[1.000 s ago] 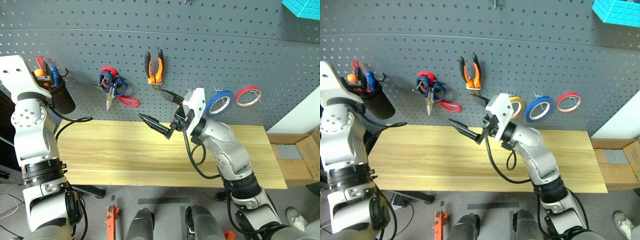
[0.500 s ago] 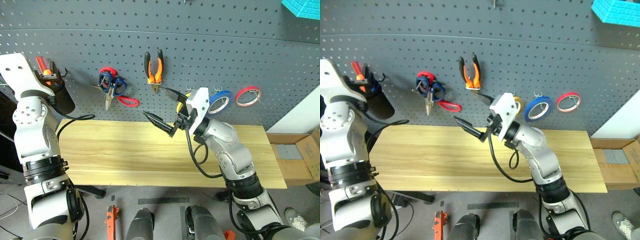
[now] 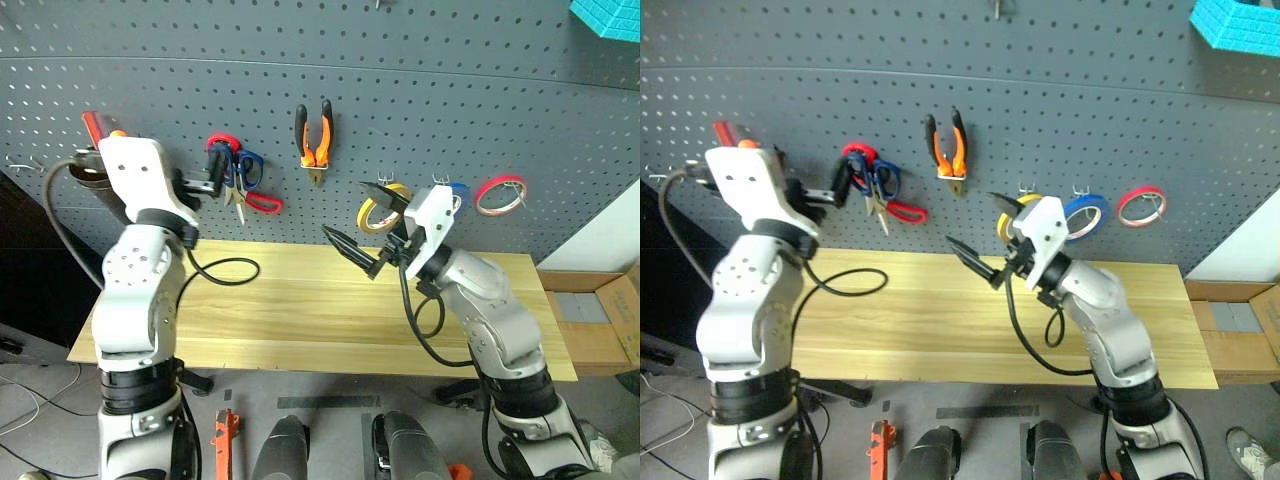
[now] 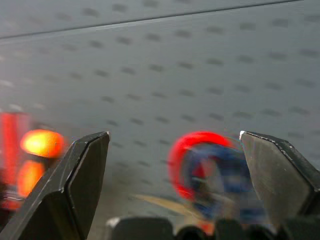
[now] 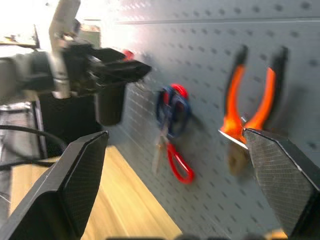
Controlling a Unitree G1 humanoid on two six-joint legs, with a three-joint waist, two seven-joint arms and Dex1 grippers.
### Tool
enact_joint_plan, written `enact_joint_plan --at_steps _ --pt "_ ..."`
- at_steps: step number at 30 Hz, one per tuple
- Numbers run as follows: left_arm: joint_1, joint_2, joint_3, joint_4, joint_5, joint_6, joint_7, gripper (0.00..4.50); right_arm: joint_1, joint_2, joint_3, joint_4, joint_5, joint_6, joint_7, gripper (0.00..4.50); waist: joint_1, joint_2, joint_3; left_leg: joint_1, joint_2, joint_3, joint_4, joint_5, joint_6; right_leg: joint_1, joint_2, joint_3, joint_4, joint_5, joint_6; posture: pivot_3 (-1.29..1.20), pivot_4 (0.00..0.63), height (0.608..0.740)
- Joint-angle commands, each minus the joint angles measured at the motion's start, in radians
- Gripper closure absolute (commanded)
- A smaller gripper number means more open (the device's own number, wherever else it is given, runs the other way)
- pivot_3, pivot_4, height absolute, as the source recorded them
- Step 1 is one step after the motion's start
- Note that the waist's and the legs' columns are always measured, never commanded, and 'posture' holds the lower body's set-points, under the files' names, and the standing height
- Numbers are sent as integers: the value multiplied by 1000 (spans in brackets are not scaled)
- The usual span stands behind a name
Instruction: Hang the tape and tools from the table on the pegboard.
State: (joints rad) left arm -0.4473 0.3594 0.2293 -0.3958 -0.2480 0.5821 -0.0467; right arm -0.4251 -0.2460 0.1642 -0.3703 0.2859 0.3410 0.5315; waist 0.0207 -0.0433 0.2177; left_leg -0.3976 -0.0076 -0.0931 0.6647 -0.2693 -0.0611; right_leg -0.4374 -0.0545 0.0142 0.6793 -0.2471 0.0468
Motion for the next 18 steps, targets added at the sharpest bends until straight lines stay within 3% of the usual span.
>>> enact_joint_plan --at_steps 1,5,8,18 --pt "73 -62 -74 -96 -19 109 23 30 65 -32 -38 -69 -36 24 -58 0 1 1 -6 0 0 0 0 0 0 0 0 0 0 0 0 107 145 740" --pt "204 -150 -148 -72 -11 125 25 30 148 -32 -65 -74 -93 108 -172 0 -1 2 -16 4 0 2 0 -2 3 4 0 2 -1 0 0 78 140 740" --pt "257 -157 -192 5 26 79 -4 30 182 3 -90 -71 -100 173 -250 0 -3 3 -16 14 1 2 -2 -2 5 13 1 1 -1 0 0 51 134 740" --pt "121 -93 -159 371 74 -63 -87 30 174 75 -166 11 -148 283 -417 0 -16 8 -22 32 1 2 -2 0 7 32 1 1 -3 -2 -2 6 131 740"
